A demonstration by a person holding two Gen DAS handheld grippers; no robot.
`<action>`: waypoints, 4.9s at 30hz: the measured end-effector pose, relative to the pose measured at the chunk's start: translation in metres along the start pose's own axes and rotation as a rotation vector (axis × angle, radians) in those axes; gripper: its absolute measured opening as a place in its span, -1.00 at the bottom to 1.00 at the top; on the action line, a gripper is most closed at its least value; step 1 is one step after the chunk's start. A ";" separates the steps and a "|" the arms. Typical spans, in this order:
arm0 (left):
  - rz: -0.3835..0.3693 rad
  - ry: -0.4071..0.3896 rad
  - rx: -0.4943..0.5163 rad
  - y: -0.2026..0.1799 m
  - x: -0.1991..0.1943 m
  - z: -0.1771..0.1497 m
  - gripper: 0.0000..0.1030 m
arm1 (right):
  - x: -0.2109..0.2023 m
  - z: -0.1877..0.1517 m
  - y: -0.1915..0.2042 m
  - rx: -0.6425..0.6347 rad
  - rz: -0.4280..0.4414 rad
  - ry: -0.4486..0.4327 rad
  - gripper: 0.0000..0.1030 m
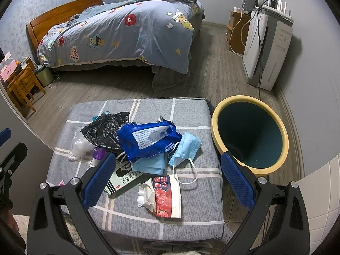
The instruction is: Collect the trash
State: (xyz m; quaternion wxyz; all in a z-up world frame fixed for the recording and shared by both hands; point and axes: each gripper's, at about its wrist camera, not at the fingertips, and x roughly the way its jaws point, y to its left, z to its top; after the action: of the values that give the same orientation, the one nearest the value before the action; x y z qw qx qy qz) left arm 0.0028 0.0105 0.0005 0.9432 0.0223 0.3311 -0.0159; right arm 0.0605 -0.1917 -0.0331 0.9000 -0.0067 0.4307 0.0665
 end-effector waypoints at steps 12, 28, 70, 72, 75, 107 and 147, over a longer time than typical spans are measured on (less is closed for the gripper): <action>0.002 0.001 0.003 0.001 -0.001 0.001 0.90 | 0.001 -0.001 0.000 0.000 0.000 0.002 0.89; 0.003 0.000 0.003 0.001 -0.001 0.001 0.90 | 0.002 -0.003 0.000 0.001 0.001 0.005 0.89; -0.011 0.094 -0.022 0.043 0.068 0.035 0.90 | 0.085 0.037 0.011 0.019 0.085 0.118 0.89; 0.016 0.123 0.018 0.042 0.081 0.034 0.90 | 0.096 0.039 0.016 0.004 0.090 0.131 0.89; 0.097 0.120 0.070 0.044 0.092 0.030 0.90 | 0.109 0.038 0.025 -0.024 0.106 0.157 0.89; -0.103 0.291 -0.004 0.014 0.176 0.015 0.42 | 0.126 0.033 0.024 -0.057 0.238 0.219 -0.56; -0.178 -0.013 0.140 -0.045 0.111 0.089 -0.86 | 0.048 0.092 -0.040 0.081 0.331 -0.042 -0.64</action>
State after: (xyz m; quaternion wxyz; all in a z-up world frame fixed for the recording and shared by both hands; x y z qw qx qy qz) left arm 0.1424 -0.0403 -0.0009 0.9363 0.0584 0.3237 -0.1228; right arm 0.1669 -0.2192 -0.0140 0.8852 0.1019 0.4093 0.1963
